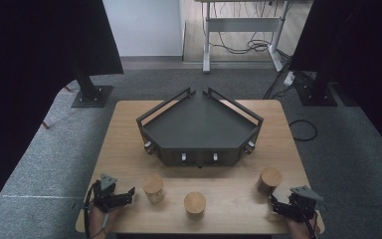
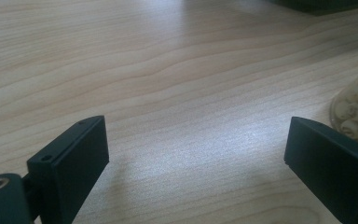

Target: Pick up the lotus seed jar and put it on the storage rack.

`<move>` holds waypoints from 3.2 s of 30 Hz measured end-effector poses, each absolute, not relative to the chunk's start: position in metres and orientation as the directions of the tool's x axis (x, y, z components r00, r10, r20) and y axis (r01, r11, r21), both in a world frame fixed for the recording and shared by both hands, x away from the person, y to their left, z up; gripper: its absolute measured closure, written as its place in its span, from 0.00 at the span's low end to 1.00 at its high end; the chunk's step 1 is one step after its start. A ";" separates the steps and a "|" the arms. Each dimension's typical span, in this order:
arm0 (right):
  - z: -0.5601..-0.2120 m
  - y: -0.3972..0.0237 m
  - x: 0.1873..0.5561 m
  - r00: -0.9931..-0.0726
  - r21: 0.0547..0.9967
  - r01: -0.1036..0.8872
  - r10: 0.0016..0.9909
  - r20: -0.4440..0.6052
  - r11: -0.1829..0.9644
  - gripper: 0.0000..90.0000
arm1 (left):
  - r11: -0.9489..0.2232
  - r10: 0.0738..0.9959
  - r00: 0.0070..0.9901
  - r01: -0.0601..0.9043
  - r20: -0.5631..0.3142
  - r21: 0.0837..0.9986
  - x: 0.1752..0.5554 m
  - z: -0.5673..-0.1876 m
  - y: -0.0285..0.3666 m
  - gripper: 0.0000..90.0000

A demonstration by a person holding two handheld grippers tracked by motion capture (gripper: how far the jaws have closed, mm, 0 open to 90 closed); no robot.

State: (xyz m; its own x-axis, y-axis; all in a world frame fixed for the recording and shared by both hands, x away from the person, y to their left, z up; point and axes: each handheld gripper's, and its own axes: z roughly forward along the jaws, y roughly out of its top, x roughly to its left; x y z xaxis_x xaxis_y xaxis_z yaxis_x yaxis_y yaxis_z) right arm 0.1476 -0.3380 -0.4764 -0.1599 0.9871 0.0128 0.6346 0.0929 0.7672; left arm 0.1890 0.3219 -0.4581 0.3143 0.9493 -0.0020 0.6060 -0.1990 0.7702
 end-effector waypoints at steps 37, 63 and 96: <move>-0.477 -0.338 0.147 -0.164 0.768 0.633 0.986 0.013 0.095 0.04 | -0.145 0.935 0.353 0.481 -0.040 0.865 0.164 -0.452 0.331 0.07; -0.477 -0.339 0.147 -0.167 0.768 0.633 0.986 0.014 0.097 0.04 | -0.095 0.932 0.359 0.385 -0.054 0.918 0.149 -0.453 0.333 0.07; -0.477 -0.339 0.147 -0.169 0.768 0.633 0.986 0.013 0.098 0.04 | -0.113 0.916 0.400 0.345 -0.037 0.932 0.145 -0.447 0.321 0.07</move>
State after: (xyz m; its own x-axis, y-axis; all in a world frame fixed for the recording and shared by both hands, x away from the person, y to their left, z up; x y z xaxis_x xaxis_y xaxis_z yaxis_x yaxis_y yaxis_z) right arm 0.1473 -0.3389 -0.4767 -0.1690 0.9855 0.0128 0.6326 0.0985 0.7682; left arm 0.1454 0.3212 -0.4467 0.4001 0.9157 -0.0374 0.3447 -0.1126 0.9319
